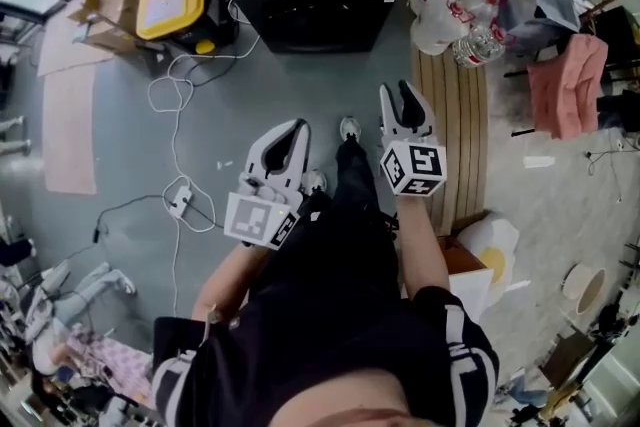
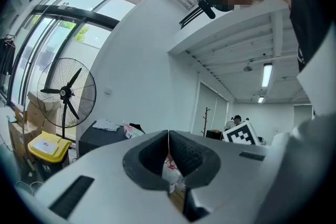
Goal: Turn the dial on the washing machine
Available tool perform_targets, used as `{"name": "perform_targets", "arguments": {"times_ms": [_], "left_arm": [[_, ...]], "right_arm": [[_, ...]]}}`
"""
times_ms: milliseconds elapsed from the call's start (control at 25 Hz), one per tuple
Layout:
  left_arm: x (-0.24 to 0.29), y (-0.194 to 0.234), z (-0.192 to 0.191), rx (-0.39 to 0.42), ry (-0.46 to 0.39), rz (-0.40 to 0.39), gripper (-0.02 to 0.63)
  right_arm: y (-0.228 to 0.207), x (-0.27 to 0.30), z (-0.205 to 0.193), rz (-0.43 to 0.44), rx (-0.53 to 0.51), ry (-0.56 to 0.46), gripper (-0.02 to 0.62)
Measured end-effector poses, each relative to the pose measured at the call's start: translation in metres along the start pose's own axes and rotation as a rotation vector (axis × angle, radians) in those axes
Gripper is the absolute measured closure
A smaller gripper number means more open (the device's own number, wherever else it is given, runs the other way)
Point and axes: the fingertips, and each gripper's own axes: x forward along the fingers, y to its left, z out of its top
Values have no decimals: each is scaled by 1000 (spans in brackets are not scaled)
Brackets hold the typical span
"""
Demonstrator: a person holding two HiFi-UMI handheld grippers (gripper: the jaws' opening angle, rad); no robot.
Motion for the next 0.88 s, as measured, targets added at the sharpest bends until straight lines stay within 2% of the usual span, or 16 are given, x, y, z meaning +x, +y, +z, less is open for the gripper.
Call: {"name": "perform_targets", "arguments": {"times_ms": [240,520,720,880], "left_arm": [[105,42,-14,15,44,35,583],[206,93,-56,-32,77,74,583],[240,113,-86,-79,71,89,583],[257,134,-111,-119,97,121,582]], "right_arm": [[-75,151,-18,-3,16,97,409],[-157,314,-93,-58,81,252,345],[-188,383,-160,-72,132,359,301],[-209,423,-180,-96,119,362,293]]}}
